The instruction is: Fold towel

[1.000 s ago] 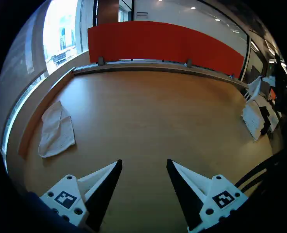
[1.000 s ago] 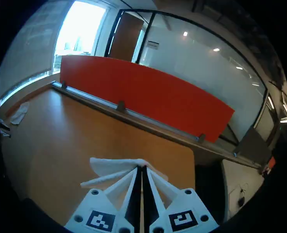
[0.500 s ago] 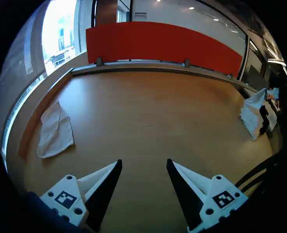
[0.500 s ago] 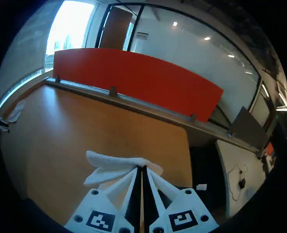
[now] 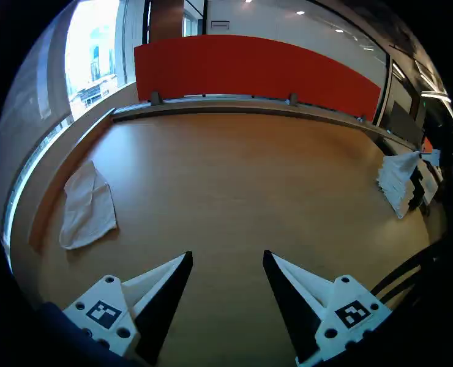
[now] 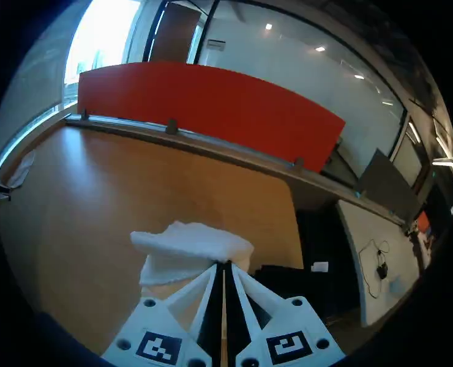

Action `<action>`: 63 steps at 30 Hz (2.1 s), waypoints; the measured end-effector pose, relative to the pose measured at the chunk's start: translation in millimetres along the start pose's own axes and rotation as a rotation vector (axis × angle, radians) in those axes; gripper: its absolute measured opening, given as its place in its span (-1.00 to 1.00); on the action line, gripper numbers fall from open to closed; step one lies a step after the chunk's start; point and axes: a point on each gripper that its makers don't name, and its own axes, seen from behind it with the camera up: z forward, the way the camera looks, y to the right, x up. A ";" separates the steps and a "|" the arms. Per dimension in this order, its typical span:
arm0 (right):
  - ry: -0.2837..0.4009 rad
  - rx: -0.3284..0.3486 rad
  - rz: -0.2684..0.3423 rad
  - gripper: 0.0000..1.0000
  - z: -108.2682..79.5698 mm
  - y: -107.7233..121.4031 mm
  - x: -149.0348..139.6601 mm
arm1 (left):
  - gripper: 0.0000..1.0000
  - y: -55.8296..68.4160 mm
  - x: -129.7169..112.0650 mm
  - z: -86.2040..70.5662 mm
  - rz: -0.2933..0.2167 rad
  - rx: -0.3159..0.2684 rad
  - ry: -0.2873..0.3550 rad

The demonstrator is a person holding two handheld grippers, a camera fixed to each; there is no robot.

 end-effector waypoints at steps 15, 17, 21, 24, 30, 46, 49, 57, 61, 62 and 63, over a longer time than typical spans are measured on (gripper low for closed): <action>-0.119 -0.062 0.021 -0.97 7.2 16.4 -66.6 | 0.70 -3.1 -1.5 -2.6 0.003 0.006 0.000; -0.134 -0.069 0.027 -0.97 9.5 17.9 -74.4 | 0.70 -2.9 -1.3 -2.6 0.005 0.007 0.001; -0.155 -0.080 0.038 -0.97 14.2 20.6 -86.9 | 0.70 -2.2 -1.4 -2.7 0.008 0.007 0.000; -0.174 -0.085 0.049 -0.97 18.6 23.4 -96.1 | 0.69 -1.6 -1.1 -2.8 0.010 0.007 0.000; -0.209 -0.089 0.069 -0.97 26.8 26.7 -112.7 | 0.70 -1.1 -0.9 -2.9 0.013 0.009 -0.001; -0.277 -0.089 0.110 -0.96 44.8 22.9 -145.0 | 0.70 -1.0 -4.2 -3.1 0.012 0.015 -0.008; -0.270 -0.091 0.117 -0.94 45.1 23.2 -143.8 | 0.70 -1.2 -4.0 -2.8 0.014 0.016 -0.008; -0.259 -0.098 0.115 -0.82 39.5 23.1 -142.8 | 0.70 0.7 -1.9 -1.2 0.012 0.012 -0.006; -0.255 -0.100 0.117 -0.76 35.9 22.6 -143.2 | 0.69 2.3 -0.8 -0.7 0.018 0.009 -0.005; -0.254 -0.100 0.118 -0.74 34.9 22.5 -143.2 | 0.70 2.5 -0.6 -0.6 0.019 0.008 -0.005; -0.254 -0.101 0.118 -0.71 34.0 22.4 -143.4 | 0.70 2.7 -0.4 -0.6 0.019 0.008 -0.005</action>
